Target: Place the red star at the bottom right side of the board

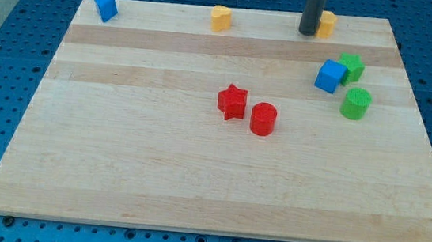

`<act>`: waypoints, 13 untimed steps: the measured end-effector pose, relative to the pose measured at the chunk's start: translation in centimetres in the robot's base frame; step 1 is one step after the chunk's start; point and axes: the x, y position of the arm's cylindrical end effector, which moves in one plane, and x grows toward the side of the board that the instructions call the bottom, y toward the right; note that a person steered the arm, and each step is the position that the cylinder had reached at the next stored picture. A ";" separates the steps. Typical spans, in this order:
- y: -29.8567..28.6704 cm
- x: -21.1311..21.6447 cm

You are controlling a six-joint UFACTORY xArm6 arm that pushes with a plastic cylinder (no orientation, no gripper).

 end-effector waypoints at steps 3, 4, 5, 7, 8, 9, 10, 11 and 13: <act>-3.2 5.3; -4.1 8.1; -4.1 8.4; -4.1 12.9; -6.0 15.6; -7.7 16.4; -8.0 16.2; -11.1 15.8; -16.3 16.2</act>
